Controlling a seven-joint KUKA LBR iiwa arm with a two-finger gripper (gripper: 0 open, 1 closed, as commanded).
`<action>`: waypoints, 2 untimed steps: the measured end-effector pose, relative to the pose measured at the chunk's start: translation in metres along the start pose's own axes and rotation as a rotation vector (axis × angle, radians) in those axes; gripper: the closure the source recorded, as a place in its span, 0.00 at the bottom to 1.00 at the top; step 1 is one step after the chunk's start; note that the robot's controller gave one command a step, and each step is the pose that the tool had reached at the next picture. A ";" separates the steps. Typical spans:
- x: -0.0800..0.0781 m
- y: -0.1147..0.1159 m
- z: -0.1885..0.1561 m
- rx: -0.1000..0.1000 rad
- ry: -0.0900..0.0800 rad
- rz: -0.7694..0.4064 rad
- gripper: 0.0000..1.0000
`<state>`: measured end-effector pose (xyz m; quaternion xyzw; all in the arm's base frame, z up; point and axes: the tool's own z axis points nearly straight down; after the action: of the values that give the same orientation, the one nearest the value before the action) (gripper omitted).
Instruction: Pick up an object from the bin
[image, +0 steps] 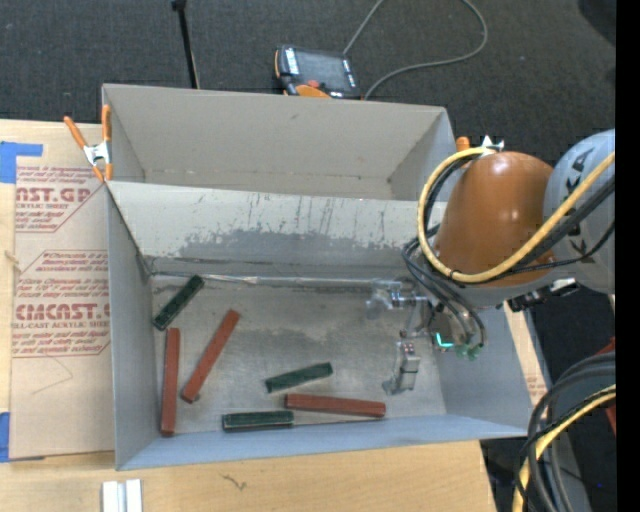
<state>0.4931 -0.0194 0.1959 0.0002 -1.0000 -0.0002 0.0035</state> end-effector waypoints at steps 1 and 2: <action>-0.002 0.006 0.125 0.000 0.001 0.005 0.00; 0.006 0.043 0.126 -0.001 -0.005 0.124 0.00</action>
Offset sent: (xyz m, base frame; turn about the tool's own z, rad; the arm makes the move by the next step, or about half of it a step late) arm 0.0036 0.0053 -0.1200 0.0057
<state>0.4863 0.0239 0.0699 -0.0617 -0.9981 -0.0004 0.0009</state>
